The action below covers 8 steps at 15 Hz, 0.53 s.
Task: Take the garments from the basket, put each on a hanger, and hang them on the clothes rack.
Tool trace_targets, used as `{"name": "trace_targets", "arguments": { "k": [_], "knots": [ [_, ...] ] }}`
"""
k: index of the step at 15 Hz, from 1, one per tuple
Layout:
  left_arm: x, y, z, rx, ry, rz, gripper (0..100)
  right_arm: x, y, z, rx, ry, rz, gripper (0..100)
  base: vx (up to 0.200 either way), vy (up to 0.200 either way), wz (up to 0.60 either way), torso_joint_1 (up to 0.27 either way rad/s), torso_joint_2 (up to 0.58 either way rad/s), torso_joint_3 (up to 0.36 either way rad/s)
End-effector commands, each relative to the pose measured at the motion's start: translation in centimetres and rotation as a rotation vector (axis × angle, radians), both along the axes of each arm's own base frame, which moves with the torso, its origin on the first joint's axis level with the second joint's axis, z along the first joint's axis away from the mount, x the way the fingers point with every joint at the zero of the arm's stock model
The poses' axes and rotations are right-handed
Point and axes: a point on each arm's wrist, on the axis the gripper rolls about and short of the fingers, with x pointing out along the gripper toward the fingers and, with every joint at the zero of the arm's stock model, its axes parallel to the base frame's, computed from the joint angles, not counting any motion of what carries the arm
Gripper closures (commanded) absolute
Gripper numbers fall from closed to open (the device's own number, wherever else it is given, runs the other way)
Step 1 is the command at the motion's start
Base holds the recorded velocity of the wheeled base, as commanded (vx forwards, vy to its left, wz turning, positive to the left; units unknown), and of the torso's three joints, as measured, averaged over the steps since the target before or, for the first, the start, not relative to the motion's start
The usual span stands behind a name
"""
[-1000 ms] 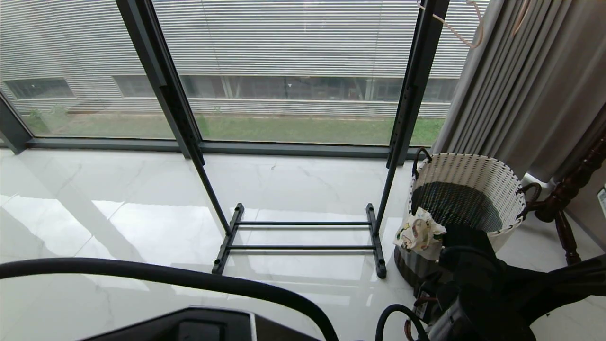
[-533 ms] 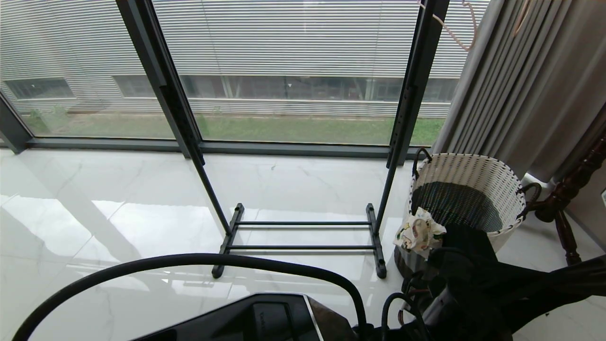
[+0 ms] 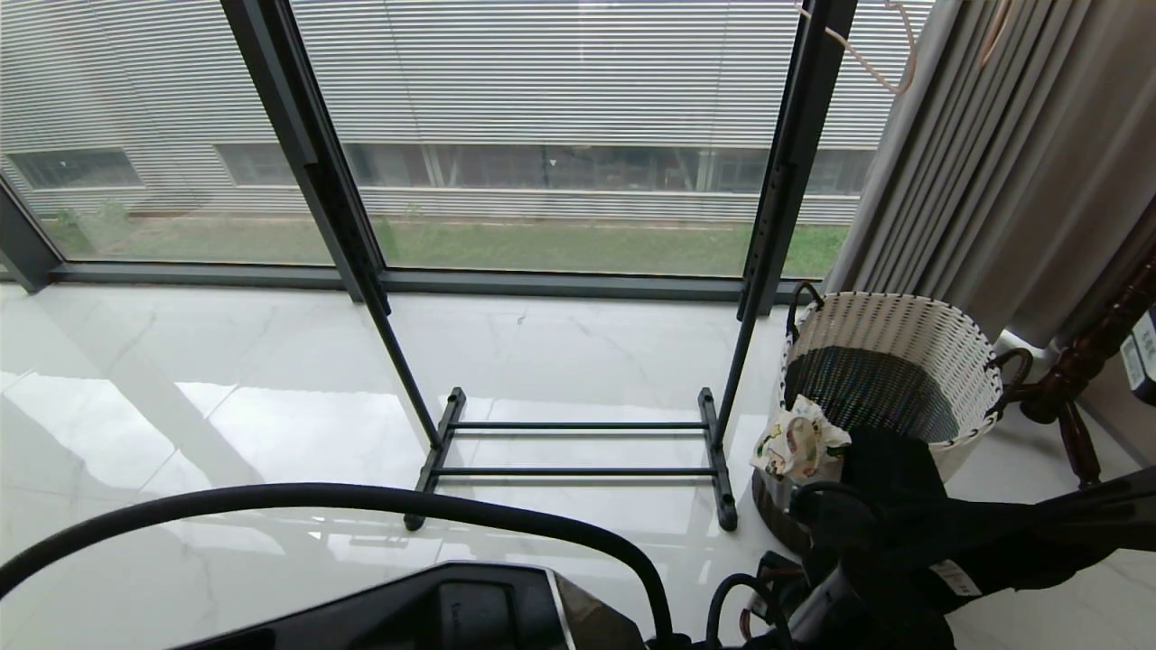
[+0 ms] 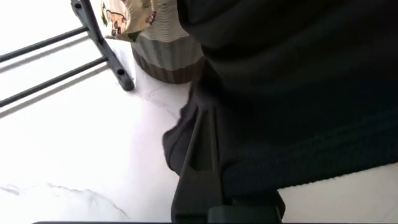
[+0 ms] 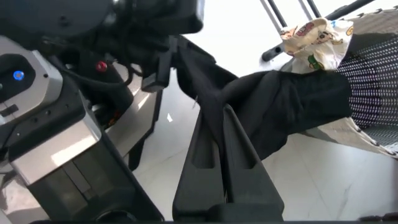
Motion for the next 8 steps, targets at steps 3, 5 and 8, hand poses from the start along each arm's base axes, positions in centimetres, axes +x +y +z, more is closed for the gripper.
{"name": "trace_targets", "arguments": {
  "k": [3, 5, 8],
  "knots": [
    [-5.5, 7.2, 6.2, -0.074, 0.073, -0.023, 100, 2.1, 1.3, -1.1, -0.027, 0.064, 0.018, 100, 0.000, 0.000, 0.00, 0.000, 0.00, 0.000],
    [-7.7, 12.1, 5.6, 0.006, 0.101, -0.036, 100, 3.1, 2.5, -1.9, -0.045, 0.100, 0.057, 100, 0.000, 0.000, 0.00, 0.000, 0.00, 0.000],
    [-9.5, 18.4, 5.4, 0.055, 0.114, -0.026, 100, 4.2, 4.2, -3.1, -0.059, 0.153, 0.111, 100, 0.000, 0.000, 0.00, 0.000, 0.00, 0.000]
  ]
}}
